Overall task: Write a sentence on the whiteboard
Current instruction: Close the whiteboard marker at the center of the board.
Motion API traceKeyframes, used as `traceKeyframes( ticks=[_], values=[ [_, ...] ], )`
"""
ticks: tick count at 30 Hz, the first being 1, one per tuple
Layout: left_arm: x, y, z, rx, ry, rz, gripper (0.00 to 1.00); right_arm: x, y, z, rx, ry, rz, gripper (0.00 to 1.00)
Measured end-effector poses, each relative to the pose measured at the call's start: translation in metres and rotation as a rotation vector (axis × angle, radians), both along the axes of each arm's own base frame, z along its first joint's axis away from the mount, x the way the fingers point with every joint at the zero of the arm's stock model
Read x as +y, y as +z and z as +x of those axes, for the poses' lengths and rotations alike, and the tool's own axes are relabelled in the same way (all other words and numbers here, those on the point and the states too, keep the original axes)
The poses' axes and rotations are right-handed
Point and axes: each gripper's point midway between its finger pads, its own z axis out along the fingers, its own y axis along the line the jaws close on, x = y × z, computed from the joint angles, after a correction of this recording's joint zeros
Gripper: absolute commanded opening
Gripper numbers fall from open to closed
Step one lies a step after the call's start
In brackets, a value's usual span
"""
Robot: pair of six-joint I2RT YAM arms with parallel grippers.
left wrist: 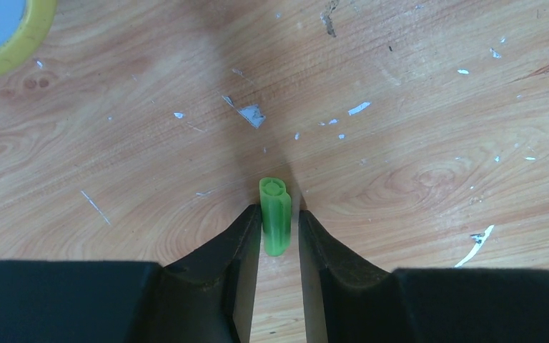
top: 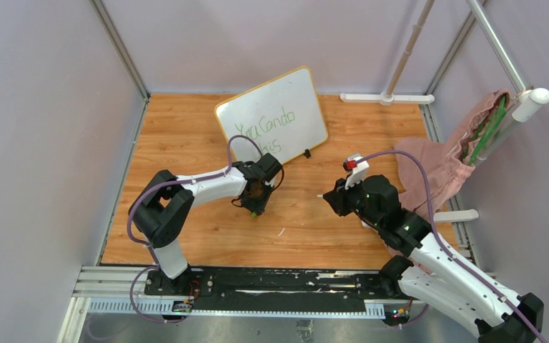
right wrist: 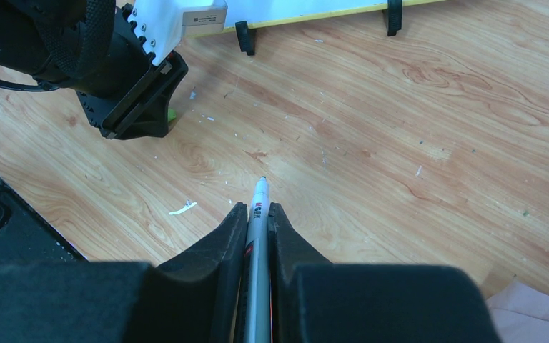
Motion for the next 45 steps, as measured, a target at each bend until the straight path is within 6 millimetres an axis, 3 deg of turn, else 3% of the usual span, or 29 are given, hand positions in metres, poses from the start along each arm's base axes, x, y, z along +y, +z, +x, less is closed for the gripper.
traceKeyframes(
  ticks=[6,14,28,41,45],
  values=[
    [0.002,0.0,0.001,-0.004,-0.002,0.009,0.23,0.0,0.0,0.0,0.0,0.0,0.0,0.0],
    [0.002,0.0,0.001,-0.006,0.001,0.011,0.0,0.0,0.0,0.0,0.001,0.0,-0.001,0.0],
    [0.001,0.004,-0.003,-0.027,0.037,-0.035,0.0,-0.001,0.0,-0.001,0.0,0.0,0.0,0.0],
    [-0.02,0.025,-0.007,-0.059,0.122,-0.247,0.0,-0.001,0.001,-0.001,0.0,0.0,0.001,0.0],
    [-0.024,0.044,-0.005,-0.086,0.156,-0.348,0.0,0.0,0.001,-0.002,-0.002,0.004,0.005,0.0]
  ],
)
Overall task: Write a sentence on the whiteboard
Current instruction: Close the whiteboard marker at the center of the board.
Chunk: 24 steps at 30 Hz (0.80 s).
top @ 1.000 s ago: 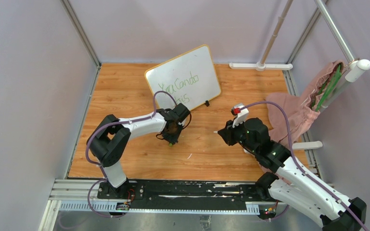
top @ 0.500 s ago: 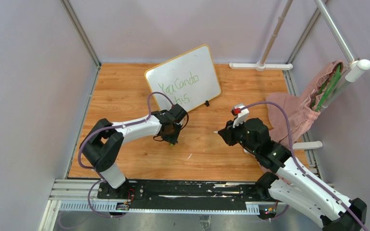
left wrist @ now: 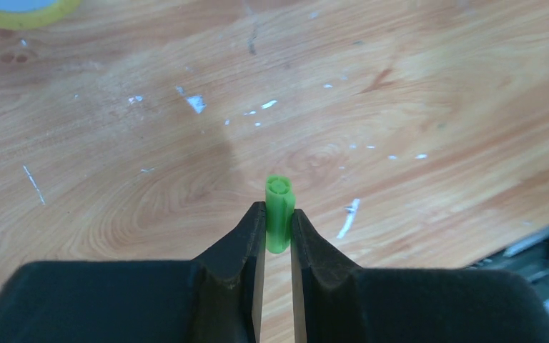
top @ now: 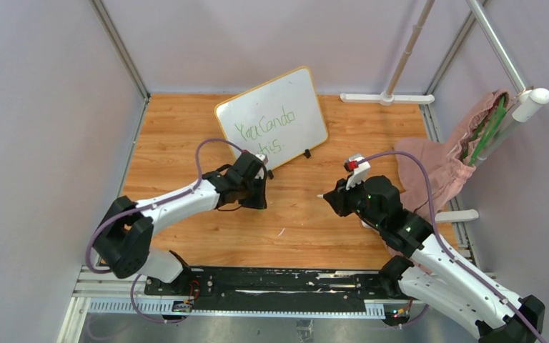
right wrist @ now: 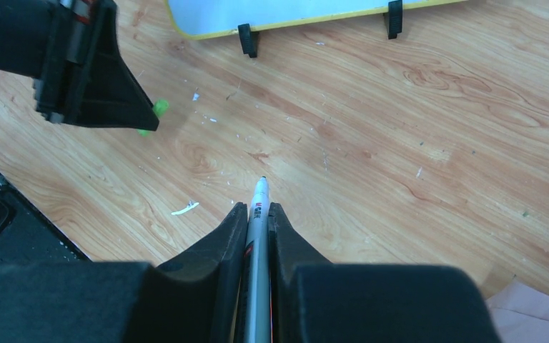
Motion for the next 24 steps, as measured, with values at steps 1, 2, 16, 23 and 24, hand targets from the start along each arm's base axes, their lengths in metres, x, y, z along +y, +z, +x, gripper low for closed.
traceKeyframes(
  ticks=[1,2,16,23,24],
  values=[
    [-0.002,0.009,0.001,-0.019,0.008,-0.037,0.0,0.0,0.001,-0.001,-0.003,0.004,0.004,0.0],
    [-0.004,0.018,0.002,-0.035,0.014,-0.069,0.0,0.001,0.003,-0.001,-0.006,0.008,0.009,0.0],
    [-0.019,0.205,0.004,-0.422,0.109,-0.681,0.0,0.034,0.082,-0.014,-0.242,0.163,0.282,0.0],
    [0.011,0.293,-0.004,-0.65,0.22,-0.963,0.0,0.072,0.14,-0.021,-0.419,0.252,0.418,0.0],
    [0.016,0.303,-0.005,-0.677,0.235,-0.991,0.0,0.078,0.148,-0.023,-0.446,0.264,0.432,0.0]
  ],
)
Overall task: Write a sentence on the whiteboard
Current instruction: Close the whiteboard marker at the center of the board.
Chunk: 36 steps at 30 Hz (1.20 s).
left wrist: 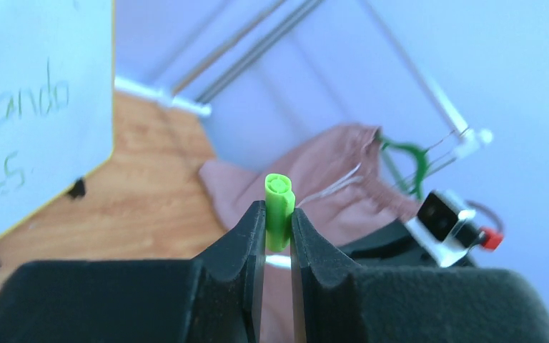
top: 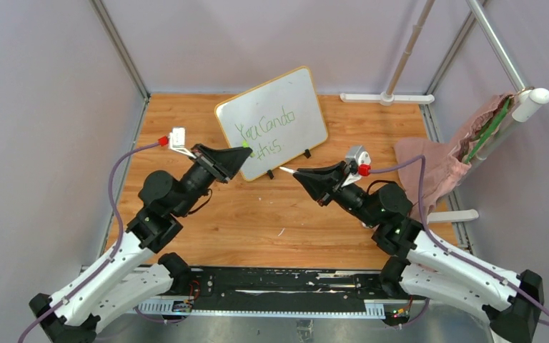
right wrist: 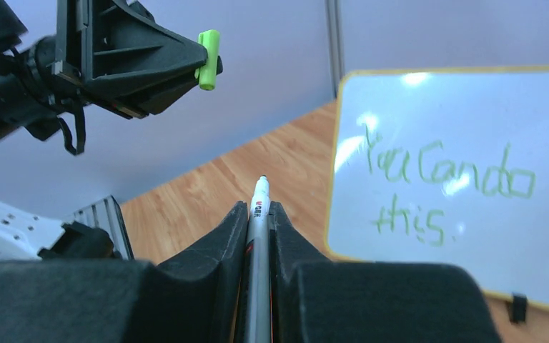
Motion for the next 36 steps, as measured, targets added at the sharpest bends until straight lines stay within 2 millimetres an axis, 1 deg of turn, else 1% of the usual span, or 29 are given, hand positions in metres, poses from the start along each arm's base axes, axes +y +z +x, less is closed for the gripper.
traceKeyframes(
  ticks=[1,2,3,5,8,9,10,14,20,24,29,32,36],
  values=[
    [0.007,0.014,-0.002,-0.029,0.024,-0.042,0.0,0.006,0.009,-0.002,-0.032,0.008,0.019,0.0],
    [0.018,0.032,-0.004,-0.067,0.057,-0.1,0.0,0.011,0.018,-0.004,-0.062,0.015,0.036,0.0],
    [0.019,0.034,-0.004,-0.07,0.061,-0.107,0.0,0.016,0.028,-0.005,-0.092,0.018,0.055,0.0],
    [0.033,0.055,-0.007,-0.11,0.108,-0.179,0.0,0.025,0.051,-0.009,-0.158,0.028,0.102,0.0],
    [0.051,0.081,-0.012,-0.158,0.16,-0.274,0.0,0.035,0.087,-0.013,-0.249,0.023,0.183,0.0],
    [0.058,0.091,-0.014,-0.174,0.176,-0.313,0.0,0.037,0.096,-0.013,-0.268,0.021,0.207,0.0],
    [0.064,0.099,-0.016,-0.185,0.189,-0.347,0.0,0.04,0.109,-0.015,-0.298,0.018,0.243,0.0],
    [0.08,0.127,-0.021,-0.216,0.221,-0.468,0.0,0.055,0.147,-0.015,-0.379,0.013,0.339,0.0],
    [0.096,0.16,-0.029,-0.239,0.215,-0.635,0.0,0.075,0.186,-0.01,-0.443,0.015,0.451,0.0],
    [0.099,0.171,-0.032,-0.237,0.196,-0.699,0.0,0.085,0.198,-0.013,-0.454,0.051,0.494,0.0],
    [0.102,0.177,-0.036,-0.238,0.181,-0.737,0.0,0.092,0.205,-0.028,-0.458,0.13,0.514,0.0],
    [0.104,0.179,-0.038,-0.238,0.176,-0.749,0.0,0.098,0.207,-0.038,-0.456,0.182,0.507,0.0],
    [0.107,0.181,-0.042,-0.241,0.168,-0.766,0.0,0.105,0.201,-0.046,-0.44,0.234,0.472,0.0]
  ],
)
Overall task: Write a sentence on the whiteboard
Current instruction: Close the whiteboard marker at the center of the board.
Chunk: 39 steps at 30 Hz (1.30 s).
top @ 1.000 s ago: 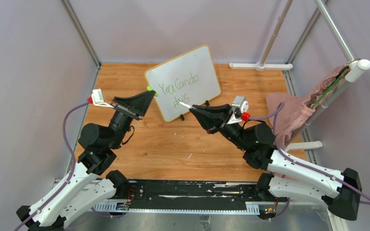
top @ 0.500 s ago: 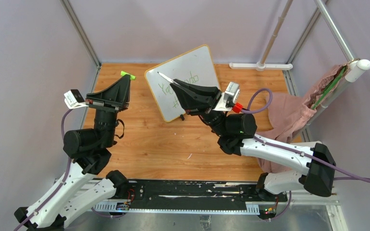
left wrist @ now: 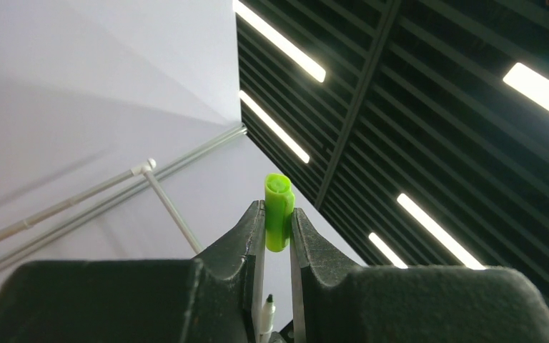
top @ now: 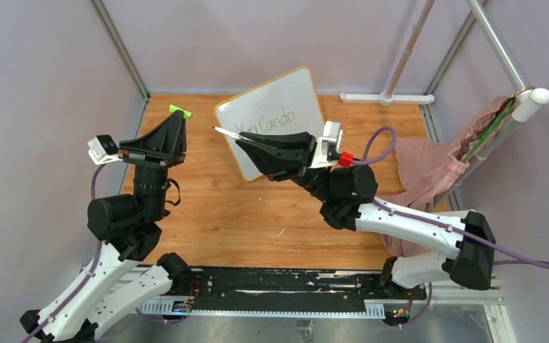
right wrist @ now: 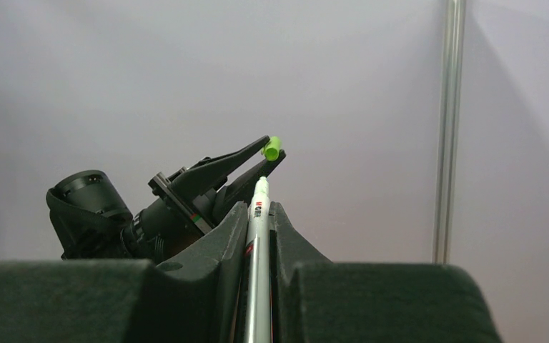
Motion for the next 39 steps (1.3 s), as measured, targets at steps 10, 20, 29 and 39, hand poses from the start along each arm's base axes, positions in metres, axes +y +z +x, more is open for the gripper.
traceKeyframes(
  ticks=[10,20,29,39],
  values=[
    [0.001,0.001,-0.004,-0.013,-0.013,-0.004,0.0,0.01,-0.005,-0.002,0.013,0.021,-0.061,0.0],
    [-0.006,-0.01,-0.005,-0.008,-0.046,0.011,0.0,0.012,0.008,-0.002,0.008,0.022,-0.053,0.0],
    [-0.01,-0.009,-0.009,-0.02,-0.076,0.019,0.0,0.022,-0.001,0.001,0.025,0.029,-0.094,0.0],
    [-0.012,-0.009,-0.01,-0.024,-0.086,0.022,0.0,0.026,-0.005,0.002,0.031,0.03,-0.107,0.0]
  ],
)
